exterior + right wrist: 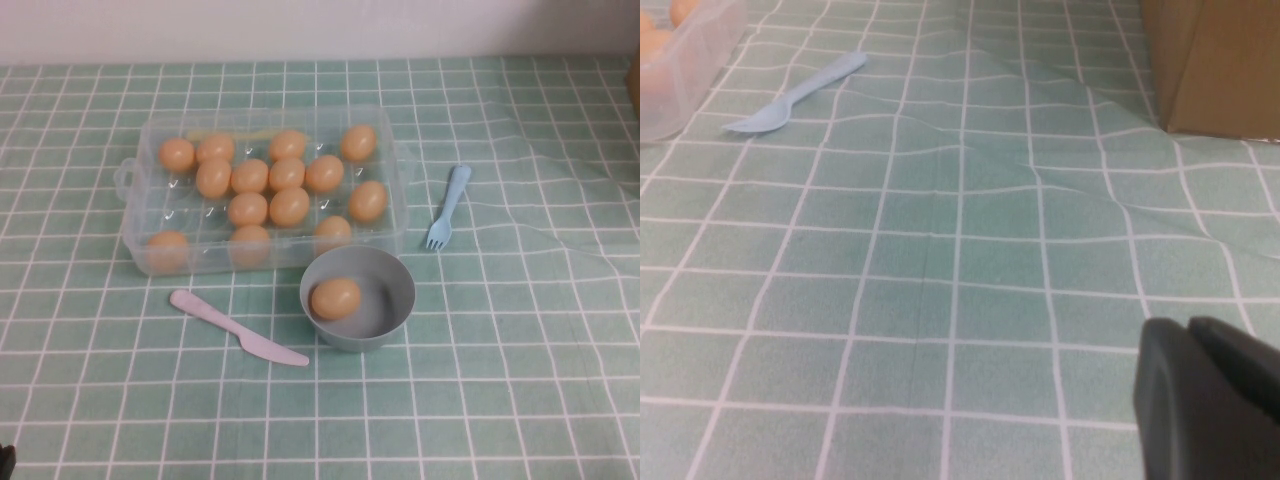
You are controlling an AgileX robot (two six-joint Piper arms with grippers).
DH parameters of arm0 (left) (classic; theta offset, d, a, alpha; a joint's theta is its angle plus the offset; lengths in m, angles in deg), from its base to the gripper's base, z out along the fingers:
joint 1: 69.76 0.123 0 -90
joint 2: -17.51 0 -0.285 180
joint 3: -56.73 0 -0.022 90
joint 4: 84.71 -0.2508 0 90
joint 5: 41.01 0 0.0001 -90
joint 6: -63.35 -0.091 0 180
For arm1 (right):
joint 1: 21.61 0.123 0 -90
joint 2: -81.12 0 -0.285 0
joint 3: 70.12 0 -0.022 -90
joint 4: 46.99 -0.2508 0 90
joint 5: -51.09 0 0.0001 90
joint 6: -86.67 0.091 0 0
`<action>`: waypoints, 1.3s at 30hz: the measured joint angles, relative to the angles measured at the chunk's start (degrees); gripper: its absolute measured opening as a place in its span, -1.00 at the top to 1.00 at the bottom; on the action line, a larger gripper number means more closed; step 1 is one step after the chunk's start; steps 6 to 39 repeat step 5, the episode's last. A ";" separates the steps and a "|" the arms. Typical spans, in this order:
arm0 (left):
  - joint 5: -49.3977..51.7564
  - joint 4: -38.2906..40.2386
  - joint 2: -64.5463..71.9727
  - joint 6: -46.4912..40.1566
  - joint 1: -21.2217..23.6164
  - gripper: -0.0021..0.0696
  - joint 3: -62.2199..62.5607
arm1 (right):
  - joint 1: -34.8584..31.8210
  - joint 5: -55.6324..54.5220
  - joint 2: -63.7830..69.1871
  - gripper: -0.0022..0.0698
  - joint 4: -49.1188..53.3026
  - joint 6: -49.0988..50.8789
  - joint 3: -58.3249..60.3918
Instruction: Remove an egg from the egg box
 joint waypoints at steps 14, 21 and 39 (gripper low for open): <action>0.00 0.00 0.00 0.00 0.00 0.95 0.00 | 0.00 0.00 0.00 0.99 0.00 0.00 0.00; 0.00 0.00 0.00 0.00 0.00 0.95 0.00 | 0.00 0.00 0.00 0.99 0.00 0.00 0.00; 0.00 0.00 0.00 0.00 0.00 0.95 0.00 | 0.00 0.00 0.00 0.99 0.00 0.00 0.00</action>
